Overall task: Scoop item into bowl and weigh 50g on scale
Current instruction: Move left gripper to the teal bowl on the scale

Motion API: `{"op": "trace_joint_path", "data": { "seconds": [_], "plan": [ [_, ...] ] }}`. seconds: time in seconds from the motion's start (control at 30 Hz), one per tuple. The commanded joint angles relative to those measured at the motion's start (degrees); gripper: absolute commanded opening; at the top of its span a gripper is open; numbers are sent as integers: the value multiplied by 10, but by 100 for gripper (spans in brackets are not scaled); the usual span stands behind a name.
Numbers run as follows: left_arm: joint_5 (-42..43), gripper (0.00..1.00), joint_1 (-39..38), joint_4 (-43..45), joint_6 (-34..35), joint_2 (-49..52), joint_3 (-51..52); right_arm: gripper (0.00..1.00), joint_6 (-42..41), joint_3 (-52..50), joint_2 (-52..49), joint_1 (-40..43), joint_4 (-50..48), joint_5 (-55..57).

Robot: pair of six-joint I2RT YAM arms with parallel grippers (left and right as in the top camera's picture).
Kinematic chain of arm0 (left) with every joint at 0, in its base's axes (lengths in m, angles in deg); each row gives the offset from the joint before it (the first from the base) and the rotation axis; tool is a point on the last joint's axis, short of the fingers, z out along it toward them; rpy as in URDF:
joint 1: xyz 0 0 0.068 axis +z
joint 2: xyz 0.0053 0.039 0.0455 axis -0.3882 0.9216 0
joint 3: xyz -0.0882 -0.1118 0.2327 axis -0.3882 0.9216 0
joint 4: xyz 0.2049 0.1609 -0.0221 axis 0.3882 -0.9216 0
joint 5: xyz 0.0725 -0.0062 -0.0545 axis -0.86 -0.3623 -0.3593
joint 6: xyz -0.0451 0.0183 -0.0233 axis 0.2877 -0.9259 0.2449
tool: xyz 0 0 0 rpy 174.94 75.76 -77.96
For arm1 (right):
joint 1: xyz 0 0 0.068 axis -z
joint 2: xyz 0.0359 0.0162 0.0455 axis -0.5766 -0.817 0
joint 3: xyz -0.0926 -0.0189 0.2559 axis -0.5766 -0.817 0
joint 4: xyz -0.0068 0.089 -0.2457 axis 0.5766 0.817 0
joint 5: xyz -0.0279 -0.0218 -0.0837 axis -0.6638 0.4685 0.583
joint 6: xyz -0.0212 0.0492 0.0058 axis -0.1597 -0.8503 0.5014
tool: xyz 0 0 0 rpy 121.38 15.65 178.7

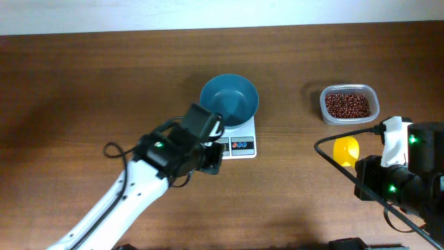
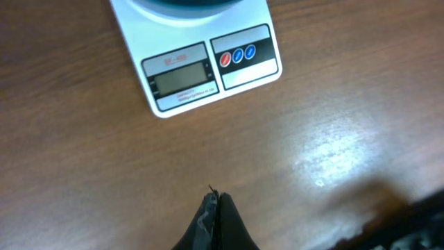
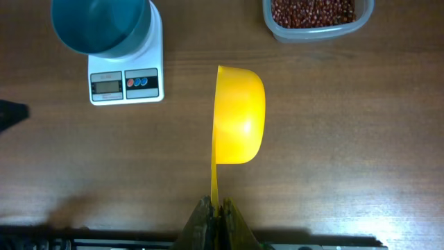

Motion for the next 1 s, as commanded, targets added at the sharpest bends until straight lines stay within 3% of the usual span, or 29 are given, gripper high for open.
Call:
{"op": "trace_joint_path", "data": {
  "seconds": [0.0,0.3,0.97],
  "plan": [
    [-73,0,-36,13,45,35,-8,4,7,-4,0,5,-7,-7],
    [-117,0,-82,89,68,110,-3,4,8,-4,-14,5,-8,-7],
    [-129,0,-82,211,68,236,-2,4,10,-4,-44,5,-19,-7]
  ]
}}
